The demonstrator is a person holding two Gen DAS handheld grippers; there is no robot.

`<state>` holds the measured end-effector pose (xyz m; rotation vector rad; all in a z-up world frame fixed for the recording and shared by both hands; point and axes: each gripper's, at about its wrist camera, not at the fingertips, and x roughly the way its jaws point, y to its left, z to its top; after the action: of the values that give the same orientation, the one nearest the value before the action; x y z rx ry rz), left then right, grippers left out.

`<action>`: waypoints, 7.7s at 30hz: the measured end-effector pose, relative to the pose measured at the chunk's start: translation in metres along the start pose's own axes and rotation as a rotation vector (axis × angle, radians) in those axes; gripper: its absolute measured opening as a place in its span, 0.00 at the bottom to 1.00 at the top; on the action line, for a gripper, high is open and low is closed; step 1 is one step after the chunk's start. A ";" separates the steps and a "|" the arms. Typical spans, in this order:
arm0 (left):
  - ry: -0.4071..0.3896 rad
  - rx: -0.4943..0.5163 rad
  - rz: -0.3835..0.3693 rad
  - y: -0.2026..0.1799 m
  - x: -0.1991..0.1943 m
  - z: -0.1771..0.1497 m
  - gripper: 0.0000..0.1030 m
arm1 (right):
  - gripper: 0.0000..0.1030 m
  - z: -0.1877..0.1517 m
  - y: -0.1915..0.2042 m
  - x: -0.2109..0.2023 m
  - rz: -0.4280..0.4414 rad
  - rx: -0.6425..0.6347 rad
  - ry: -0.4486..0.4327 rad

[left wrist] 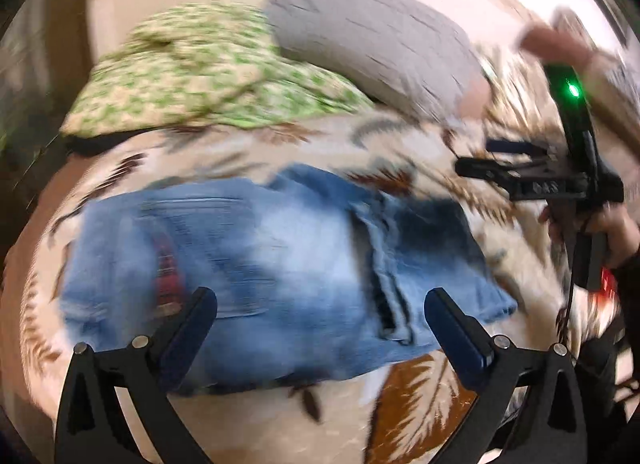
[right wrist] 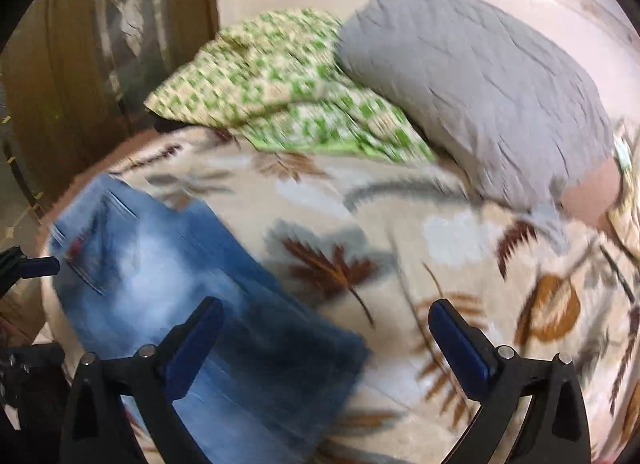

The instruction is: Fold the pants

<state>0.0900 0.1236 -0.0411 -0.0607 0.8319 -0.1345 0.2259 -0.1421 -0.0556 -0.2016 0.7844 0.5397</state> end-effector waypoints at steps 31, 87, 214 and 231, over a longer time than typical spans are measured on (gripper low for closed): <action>-0.167 -0.859 -0.188 0.198 0.035 -0.090 1.00 | 1.00 0.101 0.199 0.022 0.185 -0.280 0.012; -0.365 -0.454 0.090 0.105 -0.037 -0.065 0.25 | 0.12 0.156 0.330 0.103 0.233 -0.516 0.322; 0.329 -0.168 -0.303 0.029 0.196 0.081 0.24 | 0.11 -0.113 0.002 0.000 0.265 0.471 0.086; 0.176 -0.258 -0.353 0.047 0.131 0.060 0.99 | 0.84 -0.114 -0.028 -0.033 0.300 0.592 -0.021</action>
<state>0.2261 0.1516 -0.1015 -0.4444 1.0055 -0.3681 0.1511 -0.2202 -0.1124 0.4739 0.9269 0.5660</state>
